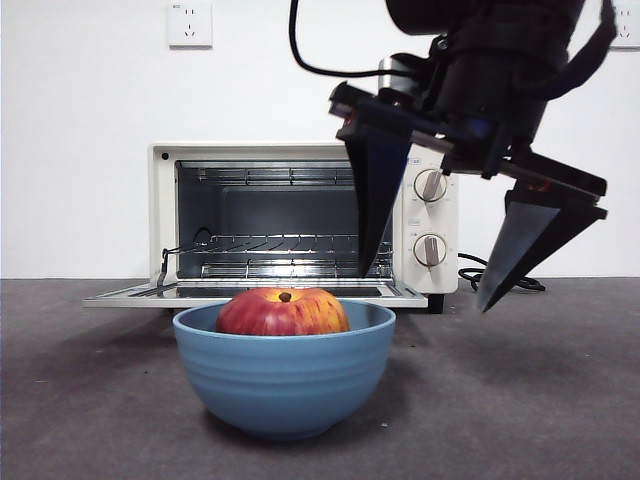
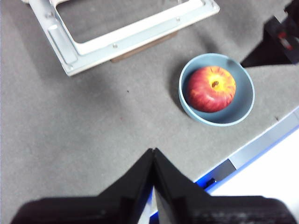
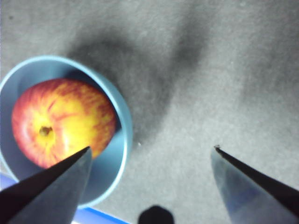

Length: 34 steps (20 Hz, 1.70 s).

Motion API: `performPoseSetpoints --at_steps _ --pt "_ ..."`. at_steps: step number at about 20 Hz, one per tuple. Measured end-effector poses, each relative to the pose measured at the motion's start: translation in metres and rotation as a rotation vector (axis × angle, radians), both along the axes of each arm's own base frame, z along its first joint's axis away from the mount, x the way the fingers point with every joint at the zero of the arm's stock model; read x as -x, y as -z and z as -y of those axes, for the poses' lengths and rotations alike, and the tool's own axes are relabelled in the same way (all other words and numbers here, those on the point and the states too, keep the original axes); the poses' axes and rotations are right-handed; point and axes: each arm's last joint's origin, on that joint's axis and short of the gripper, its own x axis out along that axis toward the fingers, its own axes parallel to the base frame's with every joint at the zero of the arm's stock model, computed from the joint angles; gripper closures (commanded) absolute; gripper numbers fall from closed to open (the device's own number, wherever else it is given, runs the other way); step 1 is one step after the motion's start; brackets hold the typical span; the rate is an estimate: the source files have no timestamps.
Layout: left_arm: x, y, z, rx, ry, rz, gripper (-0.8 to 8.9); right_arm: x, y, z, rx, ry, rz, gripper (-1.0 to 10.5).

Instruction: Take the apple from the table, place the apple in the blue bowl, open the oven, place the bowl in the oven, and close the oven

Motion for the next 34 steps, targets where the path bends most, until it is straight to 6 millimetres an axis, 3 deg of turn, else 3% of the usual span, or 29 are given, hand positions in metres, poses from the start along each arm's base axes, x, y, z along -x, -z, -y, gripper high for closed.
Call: performPoseSetpoints --at_steps 7,11,19,20,21,27,29,34 --pt "0.0 0.0 0.0 0.0 0.0 -0.001 8.19 -0.011 0.016 -0.01 0.07 -0.017 -0.063 5.9" --pt "0.0 0.0 0.0 0.0 0.0 -0.001 8.19 -0.01 0.017 -0.014 0.061 -0.036 -0.05 7.9" --pt "0.0 0.0 0.0 0.0 0.0 -0.001 8.19 -0.01 0.025 -0.025 0.047 -0.069 -0.043 7.9" --pt "0.0 0.0 0.0 0.0 0.0 -0.001 8.19 -0.01 0.026 -0.027 0.039 -0.074 -0.044 8.4" --pt "0.0 0.0 0.0 0.0 0.0 -0.001 8.19 -0.009 0.026 -0.028 0.036 -0.08 -0.044 9.6" --pt "0.0 0.0 0.0 -0.001 0.0 -0.002 8.19 -0.006 0.028 -0.033 0.045 -0.093 -0.036 9.6" --pt "0.0 0.0 0.0 -0.003 0.0 -0.005 8.19 -0.008 0.021 -0.033 0.07 -0.084 -0.02 9.6" --pt "0.001 0.001 -0.001 -0.006 0.0 -0.01 8.19 -0.034 -0.036 -0.04 0.001 -0.03 0.121 9.6"
